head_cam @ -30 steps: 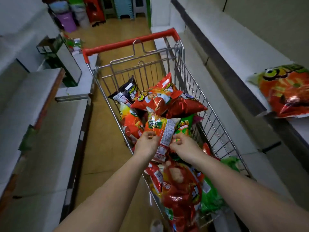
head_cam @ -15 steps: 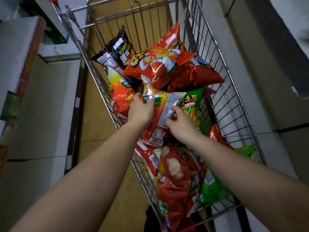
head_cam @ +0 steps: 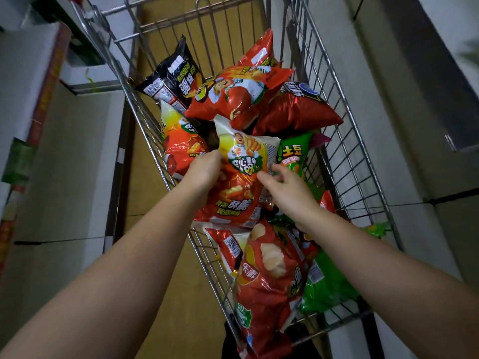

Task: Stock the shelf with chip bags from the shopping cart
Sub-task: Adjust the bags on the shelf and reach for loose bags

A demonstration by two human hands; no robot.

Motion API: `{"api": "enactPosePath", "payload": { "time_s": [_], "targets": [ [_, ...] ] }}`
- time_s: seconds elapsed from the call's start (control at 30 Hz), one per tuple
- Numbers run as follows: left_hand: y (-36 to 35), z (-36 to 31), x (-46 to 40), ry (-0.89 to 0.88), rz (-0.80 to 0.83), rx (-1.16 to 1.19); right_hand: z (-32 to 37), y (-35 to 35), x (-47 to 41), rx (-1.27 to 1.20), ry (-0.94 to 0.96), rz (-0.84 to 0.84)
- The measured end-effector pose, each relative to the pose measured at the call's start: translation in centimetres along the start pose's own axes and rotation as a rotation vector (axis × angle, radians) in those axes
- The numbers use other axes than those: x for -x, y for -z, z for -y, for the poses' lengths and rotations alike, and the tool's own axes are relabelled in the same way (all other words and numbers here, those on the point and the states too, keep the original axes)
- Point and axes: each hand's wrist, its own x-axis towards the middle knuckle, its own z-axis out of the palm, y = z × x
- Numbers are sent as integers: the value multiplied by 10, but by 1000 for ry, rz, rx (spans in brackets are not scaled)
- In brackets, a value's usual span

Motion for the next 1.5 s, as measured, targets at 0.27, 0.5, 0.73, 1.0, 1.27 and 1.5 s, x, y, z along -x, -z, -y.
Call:
{"api": "enactPosePath", "payload": {
  "time_s": [0.27,0.5,0.73,1.0,1.27,1.5],
  "targets": [
    [-13,12,24,-160,137,88,-11,19,14,-512,-56,-71],
    [-40,17,46,-208,170,193,-28,28,26,-754,-49,-31],
    [-43,16,52,-302,145,137,-30,42,22,-782,-87,12],
    [-13,8,46,-17,426,103,-18,41,28,-830,-92,324],
    [15,24,36,-123,64,103,-21,36,0,-371,-42,-158],
    [15,32,31,-168,-130,29,-36,31,-31,-170,-125,-187]
  ]
}}
